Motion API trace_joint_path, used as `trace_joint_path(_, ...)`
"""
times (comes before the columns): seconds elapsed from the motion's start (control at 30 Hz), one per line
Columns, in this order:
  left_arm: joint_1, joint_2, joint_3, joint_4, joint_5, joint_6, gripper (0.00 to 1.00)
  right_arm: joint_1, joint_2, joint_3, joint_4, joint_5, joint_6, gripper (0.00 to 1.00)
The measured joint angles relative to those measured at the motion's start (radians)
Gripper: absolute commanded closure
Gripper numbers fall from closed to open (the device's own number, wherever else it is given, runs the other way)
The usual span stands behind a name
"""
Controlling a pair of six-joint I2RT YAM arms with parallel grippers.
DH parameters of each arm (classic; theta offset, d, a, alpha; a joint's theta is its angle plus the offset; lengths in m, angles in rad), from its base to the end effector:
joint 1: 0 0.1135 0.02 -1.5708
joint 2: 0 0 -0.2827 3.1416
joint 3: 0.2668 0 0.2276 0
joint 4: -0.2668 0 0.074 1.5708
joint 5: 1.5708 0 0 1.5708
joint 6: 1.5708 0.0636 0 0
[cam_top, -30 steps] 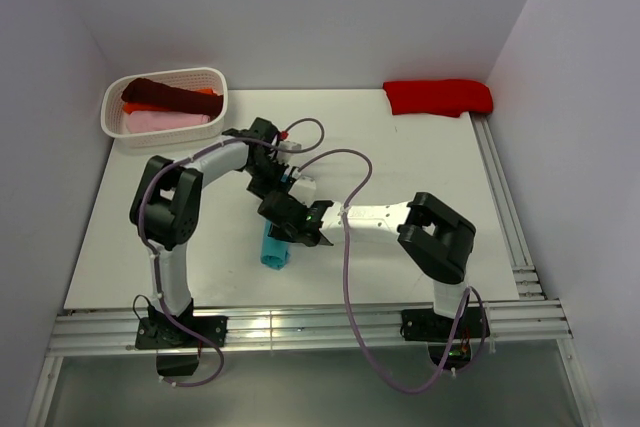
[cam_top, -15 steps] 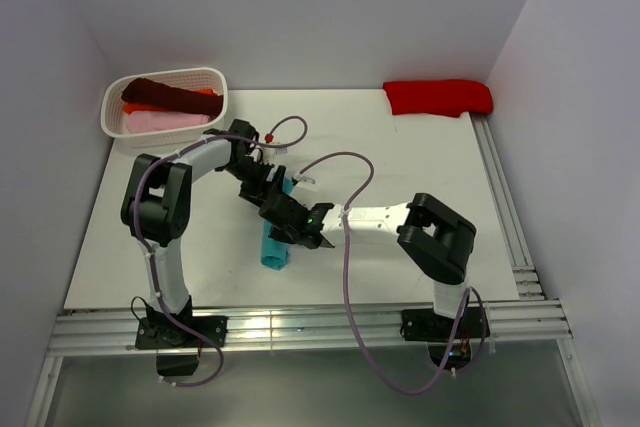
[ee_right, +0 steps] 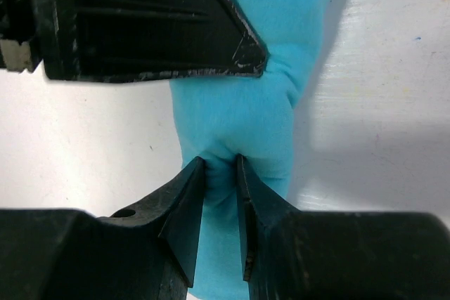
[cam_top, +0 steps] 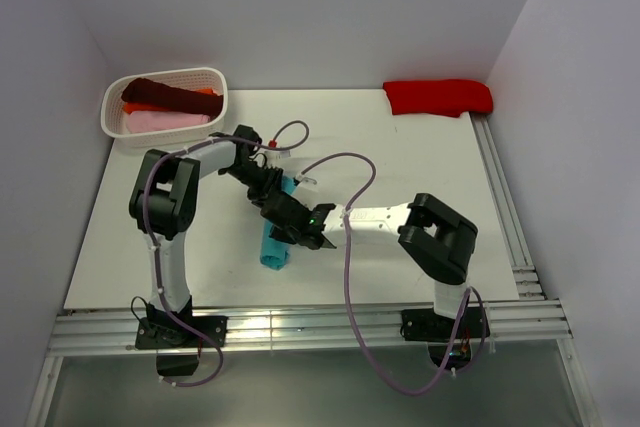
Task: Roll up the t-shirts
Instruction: Place the rolled tshirt into the container
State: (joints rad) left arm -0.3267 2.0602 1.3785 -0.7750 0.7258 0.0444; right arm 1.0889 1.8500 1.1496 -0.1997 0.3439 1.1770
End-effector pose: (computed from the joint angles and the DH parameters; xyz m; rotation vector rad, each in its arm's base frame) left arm 0.3416 -0.1603 0.1505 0.6023 2.8648 -1.1238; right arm 0.1987 0.3336 0.1848 0.2602 2.4807 0.6025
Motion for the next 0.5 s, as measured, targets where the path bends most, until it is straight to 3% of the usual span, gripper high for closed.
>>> trace_joint_path(0.03, 0.000, 0.011, 0.006, 0.000, 0.010, -0.011, 0.93, -0.001, 0.000, 0.000, 0.000, -0.002, 0.000, 0.70)
trace_joint_path(0.07, 0.000, 0.018, 0.014, -0.003, 0.018, -0.024, 1.00, -0.002, 0.000, 0.000, 0.000, -0.003, 0.000, 0.67)
trace_joint_path(0.27, -0.004, 0.016, 0.018, 0.009, 0.003, -0.090, 1.00, -0.004, -0.015, 0.000, -0.001, -0.003, -0.014, 0.37)
trace_joint_path(0.5, -0.005, -0.022, 0.034, 0.103, -0.052, -0.118, 1.00, -0.007, -0.222, -0.040, -0.128, 0.061, -0.043, 0.31)
